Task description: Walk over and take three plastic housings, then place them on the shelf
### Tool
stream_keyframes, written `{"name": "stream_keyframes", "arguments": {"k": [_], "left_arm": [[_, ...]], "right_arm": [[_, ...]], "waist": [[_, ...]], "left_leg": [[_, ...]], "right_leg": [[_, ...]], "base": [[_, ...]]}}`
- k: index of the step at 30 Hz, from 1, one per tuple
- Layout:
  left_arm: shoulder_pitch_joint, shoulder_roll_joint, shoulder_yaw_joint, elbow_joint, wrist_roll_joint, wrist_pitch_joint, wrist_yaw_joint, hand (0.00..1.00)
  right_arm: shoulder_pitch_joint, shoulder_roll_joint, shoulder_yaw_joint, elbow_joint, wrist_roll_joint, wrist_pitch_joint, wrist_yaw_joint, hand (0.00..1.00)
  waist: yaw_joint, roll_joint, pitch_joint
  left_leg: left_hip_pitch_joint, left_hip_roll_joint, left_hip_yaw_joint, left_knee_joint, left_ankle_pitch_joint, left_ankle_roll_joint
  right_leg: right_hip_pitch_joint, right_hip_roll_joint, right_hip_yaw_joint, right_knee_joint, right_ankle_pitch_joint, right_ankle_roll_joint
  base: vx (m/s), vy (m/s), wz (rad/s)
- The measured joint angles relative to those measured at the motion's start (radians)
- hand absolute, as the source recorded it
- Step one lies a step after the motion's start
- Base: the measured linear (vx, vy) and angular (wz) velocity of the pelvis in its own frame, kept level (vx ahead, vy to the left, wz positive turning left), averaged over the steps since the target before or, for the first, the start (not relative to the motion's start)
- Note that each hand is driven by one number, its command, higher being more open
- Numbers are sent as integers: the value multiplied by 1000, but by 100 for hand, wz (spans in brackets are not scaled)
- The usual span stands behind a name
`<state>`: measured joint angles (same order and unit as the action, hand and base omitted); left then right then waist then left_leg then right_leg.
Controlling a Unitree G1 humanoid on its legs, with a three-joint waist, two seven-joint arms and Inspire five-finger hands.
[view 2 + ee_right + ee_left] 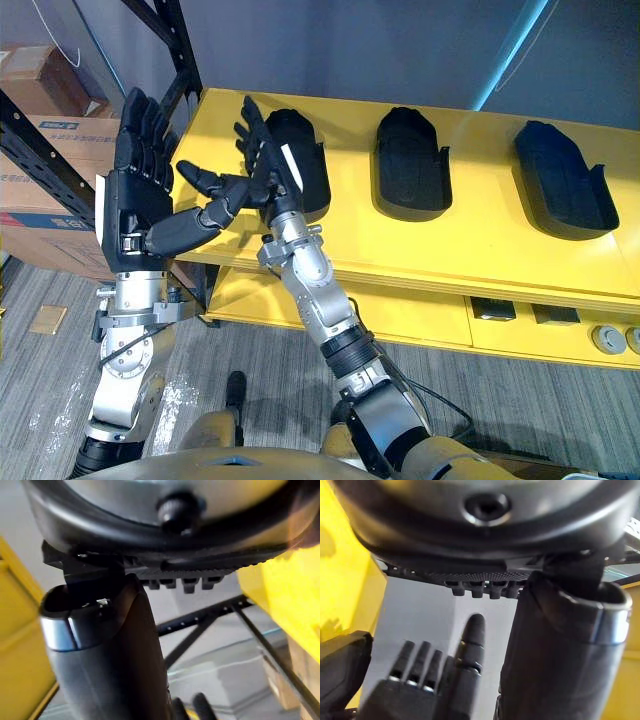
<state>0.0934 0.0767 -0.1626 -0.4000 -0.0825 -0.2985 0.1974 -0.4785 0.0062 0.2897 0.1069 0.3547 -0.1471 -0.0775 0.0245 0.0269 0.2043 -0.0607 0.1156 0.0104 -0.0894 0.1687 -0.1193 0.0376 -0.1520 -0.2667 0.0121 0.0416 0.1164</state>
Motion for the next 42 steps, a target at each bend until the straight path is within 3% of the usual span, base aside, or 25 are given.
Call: {"name": "stream_keyframes", "arguments": {"k": [5, 11, 14, 19, 23, 30, 42], "left_arm": [[8, 1, 6, 2, -4, 0, 4, 100], [27, 1, 4, 11, -3, -4, 32, 100], [27, 2, 4, 12, -2, -4, 44, 100], [27, 2, 4, 28, 4, -4, 66, 100], [28, 2, 11, 38, 8, -4, 86, 100], [28, 4, 15, 38, 11, -4, 100, 100], [28, 3, 10, 38, 11, -11, 138, 100]], "right_arm": [[184, -58, -80, -242, -92, 35, 8, 100], [336, -89, -126, -289, -112, 35, 57, 100], [388, -90, -137, -323, -110, 35, 87, 100], [402, -91, -128, -351, -100, 35, 136, 100], [431, -91, -111, -353, -95, 35, 175, 100], [431, -91, -70, -351, -95, 35, 192, 100], [467, -90, -21, -222, -111, 36, 134, 100]], "waist": [[-12, -1, -33], [-55, -1, -51], [-57, -8, -63], [-57, -11, -66], [-54, -28, -77], [-55, -31, -79], [-56, -31, -79]], "left_leg": [[19, 1, 39, 0, -5, 6], [54, 9, 90, -1, -30, -1], [54, 19, 109, -1, -33, -2], [56, 26, 121, -1, -34, -5], [52, 26, 121, -1, -34, -3], [48, 23, 120, -1, -38, -7], [34, 18, 108, -1, -31, 2]], "right_leg": [[1, -2, 33, -9, 4, 6], [7, 2, 80, -17, 10, 11], [3, 13, 99, -34, 19, 4], [-1, 18, 107, -34, 24, 7], [-4, 18, 105, -34, 24, 6], [-8, 16, 105, -34, 22, 5], [-19, 12, 97, -32, 20, 2]], "base": [[18, -11, -19], [-2, -8, -24], [-17, -22, -20], [-3, -18, -7], [0, 0, 0], [0, 0, 0], [3, -2, 2]]}}
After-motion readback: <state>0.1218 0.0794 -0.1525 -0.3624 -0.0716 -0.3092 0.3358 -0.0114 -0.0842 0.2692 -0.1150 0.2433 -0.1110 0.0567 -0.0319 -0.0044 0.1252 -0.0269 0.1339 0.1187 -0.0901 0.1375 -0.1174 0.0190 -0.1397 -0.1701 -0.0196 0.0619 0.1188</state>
